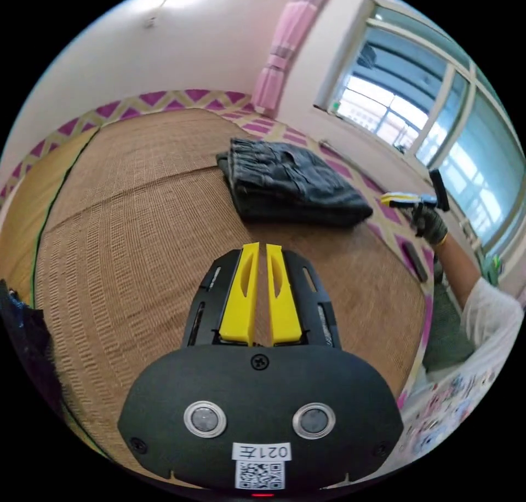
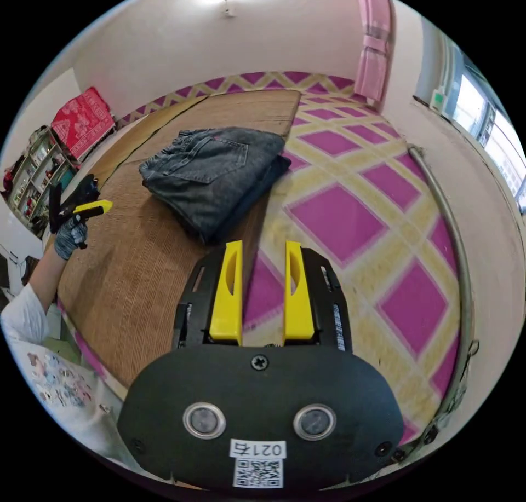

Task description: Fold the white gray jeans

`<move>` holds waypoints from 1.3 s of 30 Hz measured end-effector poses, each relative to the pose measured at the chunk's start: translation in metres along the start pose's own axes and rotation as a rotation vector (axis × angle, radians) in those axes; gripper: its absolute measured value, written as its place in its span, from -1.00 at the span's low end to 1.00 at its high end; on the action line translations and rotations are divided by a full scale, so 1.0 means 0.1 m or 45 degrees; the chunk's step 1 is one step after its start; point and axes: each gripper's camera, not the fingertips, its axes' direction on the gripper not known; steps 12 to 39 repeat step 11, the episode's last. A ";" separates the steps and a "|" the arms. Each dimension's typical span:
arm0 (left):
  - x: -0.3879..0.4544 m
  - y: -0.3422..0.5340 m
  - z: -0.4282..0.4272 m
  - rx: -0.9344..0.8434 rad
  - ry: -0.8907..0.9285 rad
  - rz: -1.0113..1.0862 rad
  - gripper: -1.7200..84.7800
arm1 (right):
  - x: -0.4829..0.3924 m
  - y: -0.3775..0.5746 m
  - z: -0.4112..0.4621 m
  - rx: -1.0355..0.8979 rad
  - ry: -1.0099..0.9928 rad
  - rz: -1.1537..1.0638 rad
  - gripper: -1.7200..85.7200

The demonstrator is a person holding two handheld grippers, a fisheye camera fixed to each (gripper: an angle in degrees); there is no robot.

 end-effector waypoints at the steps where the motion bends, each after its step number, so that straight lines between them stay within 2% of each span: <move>1: 0.07 0.09 -0.05 -0.010 -0.022 0.021 -0.89 | 0.14 0.29 -0.20 0.022 0.016 0.076 -0.70; 5: 0.36 0.67 -0.39 -0.033 -0.108 0.045 -0.82 | 0.41 1.12 -0.53 -0.031 0.196 0.296 -0.68; 10: 0.49 1.14 -0.61 -0.047 -0.075 -0.072 -0.81 | 0.17 1.86 -0.34 -0.098 0.097 0.482 -0.55; 39: 0.54 1.22 -0.65 -0.043 -0.087 -0.078 -0.81 | 0.10 1.90 -0.31 -0.103 0.114 0.482 -0.54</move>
